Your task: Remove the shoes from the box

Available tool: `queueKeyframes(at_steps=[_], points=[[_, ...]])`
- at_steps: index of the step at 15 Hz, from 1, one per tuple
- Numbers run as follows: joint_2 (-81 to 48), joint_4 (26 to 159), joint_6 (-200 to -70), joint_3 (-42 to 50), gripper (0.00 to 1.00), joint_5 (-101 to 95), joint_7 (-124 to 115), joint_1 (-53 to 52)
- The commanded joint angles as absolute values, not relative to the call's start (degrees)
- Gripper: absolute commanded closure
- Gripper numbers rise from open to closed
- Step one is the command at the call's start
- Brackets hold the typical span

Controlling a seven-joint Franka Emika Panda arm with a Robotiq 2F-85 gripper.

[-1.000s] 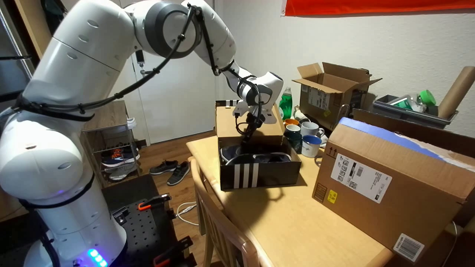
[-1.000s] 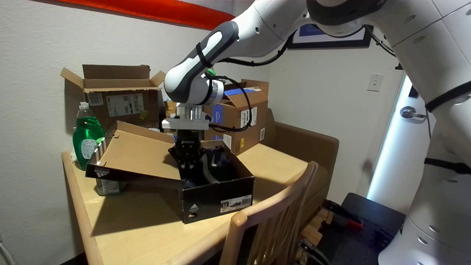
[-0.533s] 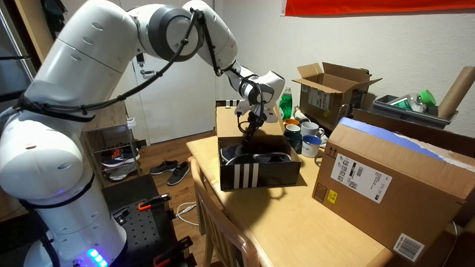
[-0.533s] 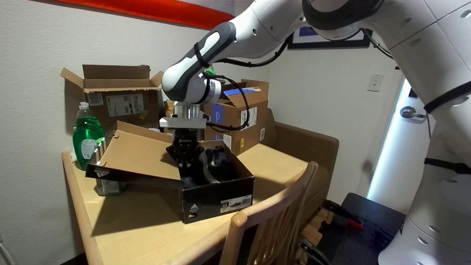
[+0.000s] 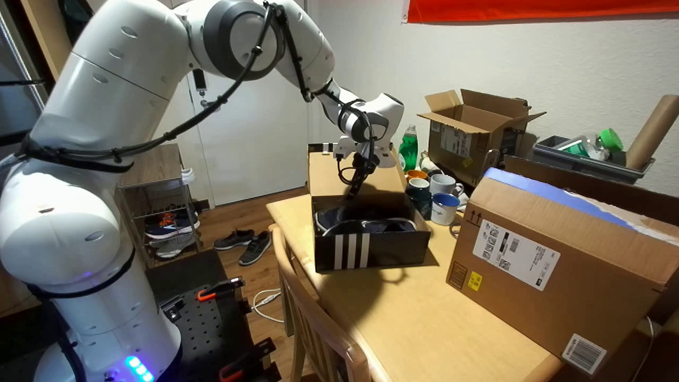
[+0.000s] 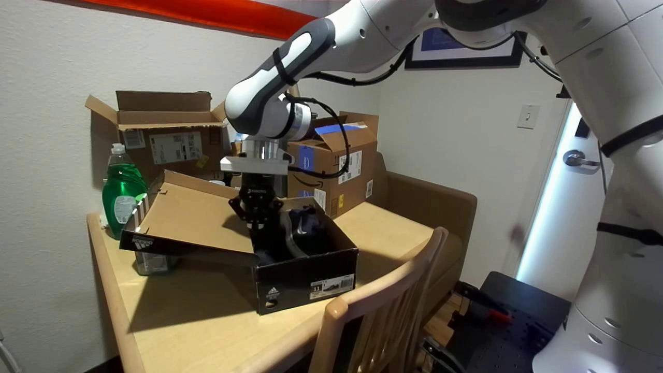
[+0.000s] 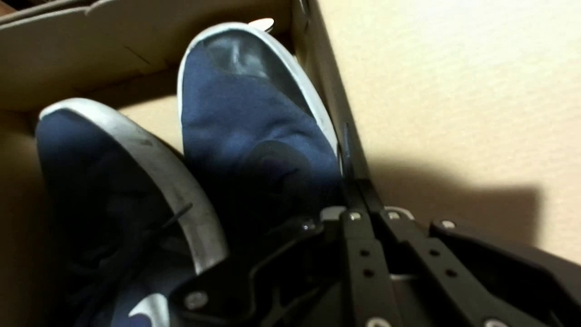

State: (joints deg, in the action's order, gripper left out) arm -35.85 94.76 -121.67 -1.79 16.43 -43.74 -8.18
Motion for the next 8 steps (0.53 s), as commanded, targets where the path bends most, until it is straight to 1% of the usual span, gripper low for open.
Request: queueKeyframes(at_steps=[1,8], points=[[-29.76,101.48,-125.78,-1.83,0.98,15.76,-43.16,-9.70],[-19.51,111.56,-133.88,-2.83,0.98,15.73,-44.07,-12.12]])
